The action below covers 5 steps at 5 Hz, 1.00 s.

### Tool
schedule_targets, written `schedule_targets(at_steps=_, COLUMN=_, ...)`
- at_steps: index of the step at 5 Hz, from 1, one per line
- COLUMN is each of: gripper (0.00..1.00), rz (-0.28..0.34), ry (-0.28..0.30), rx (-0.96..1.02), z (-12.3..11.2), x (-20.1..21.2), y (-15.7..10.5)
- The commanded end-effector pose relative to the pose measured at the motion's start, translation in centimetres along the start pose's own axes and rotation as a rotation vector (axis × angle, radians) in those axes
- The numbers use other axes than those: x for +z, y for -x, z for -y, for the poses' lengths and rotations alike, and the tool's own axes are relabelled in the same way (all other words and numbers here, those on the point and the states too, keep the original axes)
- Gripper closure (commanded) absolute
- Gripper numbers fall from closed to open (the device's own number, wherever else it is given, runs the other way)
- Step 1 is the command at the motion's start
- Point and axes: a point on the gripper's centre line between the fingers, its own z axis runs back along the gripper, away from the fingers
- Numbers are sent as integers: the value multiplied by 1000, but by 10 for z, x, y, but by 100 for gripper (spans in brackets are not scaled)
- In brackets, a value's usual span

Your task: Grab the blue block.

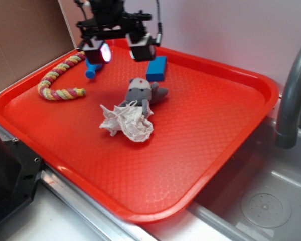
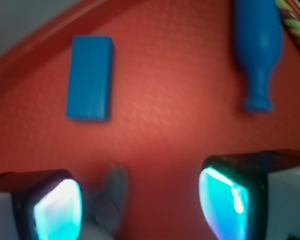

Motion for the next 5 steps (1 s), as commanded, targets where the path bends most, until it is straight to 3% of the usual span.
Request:
schedule_targets(at_steps=1, gripper=0, rz=68, ry=69, rx=-22, z=40, x=-4, y=-31)
schedule_targets(at_steps=5, gripper=0, rz=84, ry=-14, rx=-22, z=26, x=-40, y=-64)
